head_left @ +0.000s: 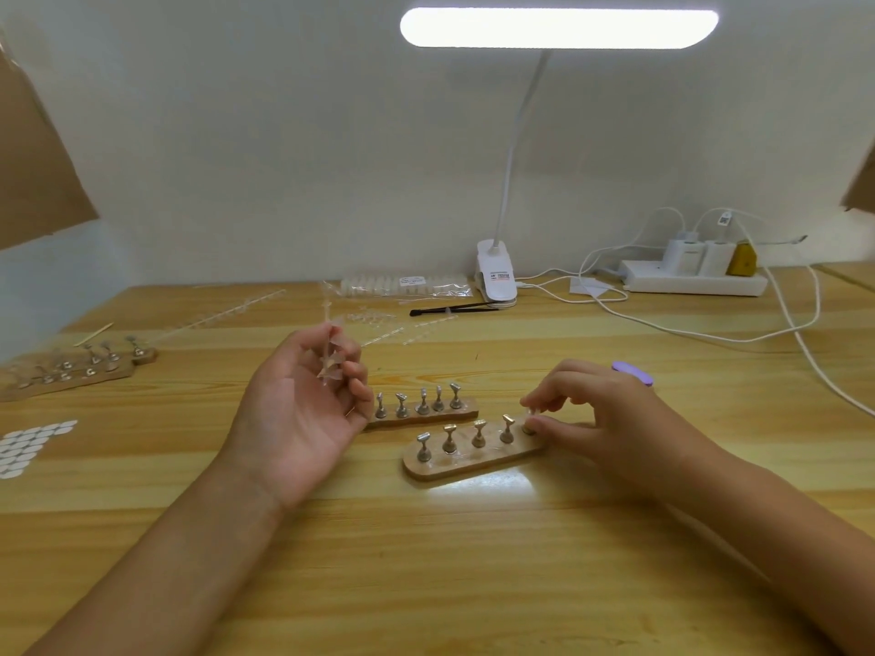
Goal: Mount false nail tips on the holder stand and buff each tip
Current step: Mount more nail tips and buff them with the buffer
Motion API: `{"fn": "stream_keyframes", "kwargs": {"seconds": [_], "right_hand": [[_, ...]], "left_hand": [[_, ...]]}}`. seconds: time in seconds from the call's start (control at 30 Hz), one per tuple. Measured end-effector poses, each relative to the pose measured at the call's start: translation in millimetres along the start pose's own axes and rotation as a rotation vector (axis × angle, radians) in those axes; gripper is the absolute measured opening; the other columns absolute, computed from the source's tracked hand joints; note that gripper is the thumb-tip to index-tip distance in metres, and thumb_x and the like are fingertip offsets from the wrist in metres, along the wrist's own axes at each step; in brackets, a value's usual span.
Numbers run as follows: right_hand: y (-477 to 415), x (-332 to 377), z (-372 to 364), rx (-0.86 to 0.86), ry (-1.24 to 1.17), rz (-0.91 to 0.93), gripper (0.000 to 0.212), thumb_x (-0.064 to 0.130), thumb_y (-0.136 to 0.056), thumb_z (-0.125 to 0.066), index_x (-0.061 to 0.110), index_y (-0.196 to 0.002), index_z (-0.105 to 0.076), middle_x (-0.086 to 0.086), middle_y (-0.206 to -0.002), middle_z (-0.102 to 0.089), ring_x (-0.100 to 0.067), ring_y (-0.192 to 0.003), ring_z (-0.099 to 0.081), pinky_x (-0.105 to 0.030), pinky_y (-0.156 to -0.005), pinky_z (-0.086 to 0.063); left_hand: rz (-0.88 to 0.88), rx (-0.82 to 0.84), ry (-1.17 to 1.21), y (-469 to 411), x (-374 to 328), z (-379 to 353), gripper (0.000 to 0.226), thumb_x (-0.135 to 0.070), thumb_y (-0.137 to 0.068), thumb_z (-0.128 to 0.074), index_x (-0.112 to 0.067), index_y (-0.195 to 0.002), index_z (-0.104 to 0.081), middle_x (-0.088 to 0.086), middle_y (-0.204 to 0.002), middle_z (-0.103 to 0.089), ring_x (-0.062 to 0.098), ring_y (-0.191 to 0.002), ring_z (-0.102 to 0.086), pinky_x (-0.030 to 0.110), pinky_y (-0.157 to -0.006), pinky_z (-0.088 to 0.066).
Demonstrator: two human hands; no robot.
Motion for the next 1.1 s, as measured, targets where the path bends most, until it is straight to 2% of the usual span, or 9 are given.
{"fn": "stream_keyframes", "kwargs": {"seconds": [0.1, 0.2, 0.3, 0.4, 0.53, 0.67, 0.77, 0.97, 1.1], "right_hand": [[0.8, 1.3, 1.1, -0.002, 0.027, 0.012, 0.019, 0.029, -0.082, -0.075, 0.030, -0.101, -0.071, 0.020, -0.097, -0.061, 0.012, -0.097, -0.051, -0.002, -0.087, -0.033], [2.7, 4.8, 14.1, -0.093, -0.014, 0.022, 0.041, 0.051, -0.076, -0.065, 0.035, -0.113, -0.067, 0.020, -0.113, -0.057, 0.003, -0.113, -0.048, -0.019, -0.098, -0.037], [7.6, 22.8, 34.2, -0.261, -0.153, 0.118, 0.039, 0.054, -0.077, -0.063, 0.039, -0.113, -0.064, 0.019, -0.113, -0.059, -0.006, -0.116, -0.052, -0.025, -0.098, -0.043], [16.2, 51.7, 36.9, -0.335, -0.104, 0.296, 0.031, 0.045, -0.084, -0.068, 0.036, -0.113, -0.061, 0.013, -0.116, -0.058, -0.010, -0.116, -0.053, -0.020, -0.100, -0.039], [25.7, 75.9, 25.0, -0.291, 0.032, 0.459, 0.027, 0.037, -0.083, -0.067, 0.030, -0.108, -0.057, 0.009, -0.120, -0.055, -0.012, -0.116, -0.047, -0.014, -0.098, -0.031], [28.3, 79.6, 20.5, -0.292, 0.078, 0.499, 0.013, 0.032, -0.086, -0.065, 0.024, -0.097, -0.067, 0.008, -0.121, -0.054, -0.012, -0.113, -0.045, -0.013, -0.095, -0.034], [27.6, 80.4, 20.1, -0.310, 0.108, 0.498, 0.017, 0.033, -0.090, -0.061, 0.019, -0.093, -0.072, 0.007, -0.117, -0.055, -0.013, -0.111, -0.046, -0.014, -0.095, -0.035], [29.0, 86.6, 17.0, -0.313, 0.137, 0.518, 0.020, 0.032, -0.094, -0.057, 0.017, -0.091, -0.071, 0.004, -0.115, -0.058, -0.013, -0.110, -0.048, -0.015, -0.095, -0.035], [28.9, 85.8, 20.5, -0.322, 0.115, 0.506, 0.020, 0.030, -0.093, -0.057, 0.016, -0.089, -0.071, 0.003, -0.113, -0.059, -0.012, -0.107, -0.047, -0.014, -0.093, -0.036]], "left_hand": [[-0.045, 0.073, -0.227, 4.1, 2.2, -13.5, 0.009, -0.025, -0.080, -0.073, -0.020, -0.072, -0.071, -0.006, -0.068, -0.050, 0.005, -0.055, -0.046, 0.016, -0.053, -0.047], [-0.077, 0.129, -0.586, 11.9, 12.4, -26.1, 0.012, -0.031, -0.073, -0.077, -0.020, -0.079, -0.079, -0.002, -0.068, -0.061, 0.005, -0.054, -0.054, 0.015, -0.053, -0.050], [-0.034, 0.192, -0.730, 20.1, 30.9, -36.1, 0.021, -0.036, -0.063, -0.081, -0.022, -0.079, -0.079, 0.004, -0.075, -0.068, 0.007, -0.057, -0.058, 0.016, -0.059, -0.053], [-0.007, 0.223, -0.787, 27.7, 41.8, -43.9, 0.026, -0.041, -0.059, -0.081, -0.024, -0.078, -0.078, 0.002, -0.071, -0.067, 0.008, -0.056, -0.057, 0.018, -0.060, -0.052], [0.027, 0.239, -0.786, 33.6, 47.5, -50.4, 0.025, -0.040, -0.059, -0.079, -0.021, -0.076, -0.077, 0.001, -0.066, -0.067, 0.008, -0.053, -0.058, 0.018, -0.056, -0.050], [0.029, 0.262, -0.791, 36.3, 46.6, -54.8, 0.022, -0.042, -0.062, -0.076, -0.023, -0.074, -0.078, -0.001, -0.066, -0.066, 0.005, -0.053, -0.057, 0.016, -0.055, -0.048], [0.010, 0.274, -0.827, 37.0, 44.3, -55.4, 0.022, -0.043, -0.066, -0.073, -0.023, -0.074, -0.077, -0.001, -0.066, -0.065, 0.006, -0.054, -0.057, 0.016, -0.056, -0.048], [-0.078, 0.306, -0.991, 39.1, 41.4, -58.2, 0.028, -0.036, -0.076, -0.068, -0.010, -0.084, -0.070, -0.002, -0.065, -0.067, 0.007, -0.057, -0.060, 0.018, -0.059, -0.048], [-0.054, 0.329, -0.976, 40.0, 50.1, -60.5, 0.024, -0.028, -0.083, -0.069, -0.004, -0.087, -0.071, -0.004, -0.063, -0.067, 0.006, -0.054, -0.060, 0.016, -0.057, -0.047]]}}
Point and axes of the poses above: each hand's wrist, its own y-axis away from the middle knuckle, its own z-axis out of the back of the hand, x = y × z, the point moved 10 cm from there along -y, towards the middle knuckle
